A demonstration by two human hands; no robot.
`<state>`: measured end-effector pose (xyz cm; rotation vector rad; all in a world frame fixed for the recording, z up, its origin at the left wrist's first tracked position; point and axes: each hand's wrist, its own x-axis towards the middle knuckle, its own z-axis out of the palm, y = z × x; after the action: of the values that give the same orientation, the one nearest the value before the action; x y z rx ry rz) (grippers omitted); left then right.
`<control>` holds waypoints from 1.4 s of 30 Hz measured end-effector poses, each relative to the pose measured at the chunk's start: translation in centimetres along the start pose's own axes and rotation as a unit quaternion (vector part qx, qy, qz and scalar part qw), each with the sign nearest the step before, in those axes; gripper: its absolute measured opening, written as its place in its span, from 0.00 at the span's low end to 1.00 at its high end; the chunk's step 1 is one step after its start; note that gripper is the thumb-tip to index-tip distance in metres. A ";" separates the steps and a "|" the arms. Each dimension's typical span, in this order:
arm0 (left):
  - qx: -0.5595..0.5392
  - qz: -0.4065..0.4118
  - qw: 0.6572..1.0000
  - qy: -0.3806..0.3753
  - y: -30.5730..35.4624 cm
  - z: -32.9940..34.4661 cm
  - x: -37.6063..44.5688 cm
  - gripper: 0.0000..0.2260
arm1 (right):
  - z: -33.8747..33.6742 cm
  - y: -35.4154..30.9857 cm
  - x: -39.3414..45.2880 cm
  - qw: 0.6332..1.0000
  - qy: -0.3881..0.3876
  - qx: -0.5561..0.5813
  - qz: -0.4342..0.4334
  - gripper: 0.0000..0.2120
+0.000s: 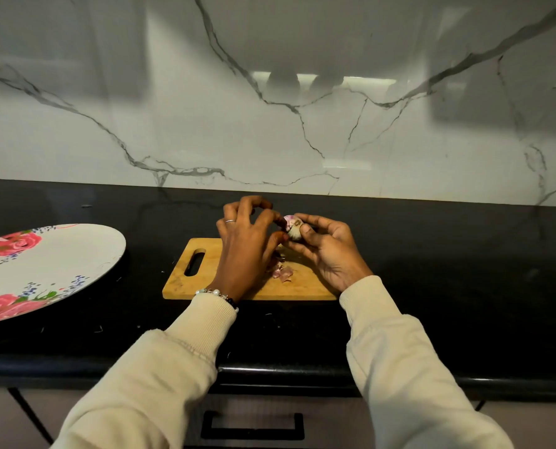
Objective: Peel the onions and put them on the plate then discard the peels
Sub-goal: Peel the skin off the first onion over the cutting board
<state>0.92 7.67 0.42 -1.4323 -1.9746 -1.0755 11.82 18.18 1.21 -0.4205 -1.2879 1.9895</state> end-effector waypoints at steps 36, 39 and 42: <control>0.014 -0.051 0.998 0.024 -0.5 0.1 0.0 0.07 | 0.5 -0.9 -0.6 0.997 -0.020 0.075 0.006 0.10; 0.016 -0.082 0.996 0.017 -0.5 0.1 0.2 0.09 | 0.4 -1.1 -0.6 0.995 -0.019 0.094 0.008 0.11; 0.011 -0.079 0.997 -0.006 -0.5 -0.1 0.1 0.12 | 0.3 -1.2 -0.7 0.994 -0.018 0.103 0.013 0.11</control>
<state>0.44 7.62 0.42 -1.2919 -2.1303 -1.1109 12.58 17.81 2.33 -0.3057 -1.0892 2.1347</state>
